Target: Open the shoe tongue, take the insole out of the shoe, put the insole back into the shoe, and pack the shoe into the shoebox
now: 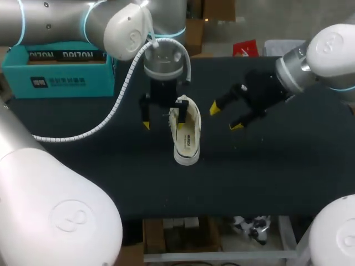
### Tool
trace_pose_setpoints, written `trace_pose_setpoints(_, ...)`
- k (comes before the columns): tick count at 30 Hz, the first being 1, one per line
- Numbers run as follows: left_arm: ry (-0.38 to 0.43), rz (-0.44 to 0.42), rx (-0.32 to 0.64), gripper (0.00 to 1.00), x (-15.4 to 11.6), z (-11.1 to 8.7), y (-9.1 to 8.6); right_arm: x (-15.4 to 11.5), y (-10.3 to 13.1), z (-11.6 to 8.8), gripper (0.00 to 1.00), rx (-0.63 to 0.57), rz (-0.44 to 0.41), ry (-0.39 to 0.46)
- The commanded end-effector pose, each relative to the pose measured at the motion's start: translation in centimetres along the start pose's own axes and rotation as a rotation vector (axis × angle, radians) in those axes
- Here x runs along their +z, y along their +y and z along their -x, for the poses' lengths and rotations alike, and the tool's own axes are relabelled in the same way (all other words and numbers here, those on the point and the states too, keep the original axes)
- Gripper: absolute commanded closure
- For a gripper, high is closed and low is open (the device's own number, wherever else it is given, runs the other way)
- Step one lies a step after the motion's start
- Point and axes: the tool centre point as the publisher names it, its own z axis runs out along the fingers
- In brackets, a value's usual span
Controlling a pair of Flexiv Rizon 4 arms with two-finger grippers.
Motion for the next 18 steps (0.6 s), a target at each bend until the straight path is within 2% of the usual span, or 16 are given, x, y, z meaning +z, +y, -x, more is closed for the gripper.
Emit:
trace_pose_setpoints(1, 0.013, -0.028, 0.003, 0.00, 1.3, 0.0, -0.1, -0.6, 0.9, 0.3, 0.00, -0.155, -0.108, -0.047)
trace_pose_setpoints(10, 0.034, -0.018, 0.005, 0.00, 2.4, -1.1, -1.8, -1.4, 0.9, 1.7, 0.00, -0.478, -0.255, -0.168)
trace_pose_setpoints(15, 0.039, -0.026, -0.002, 0.00, 2.5, -1.4, -2.7, -1.6, -0.1, 2.1, 0.00, -0.657, -0.290, -0.270)
trace_pose_setpoints(18, 0.040, -0.038, -0.009, 0.04, 2.5, -1.8, -3.3, -1.9, -0.3, 2.3, 0.00, -0.712, -0.300, -0.303)
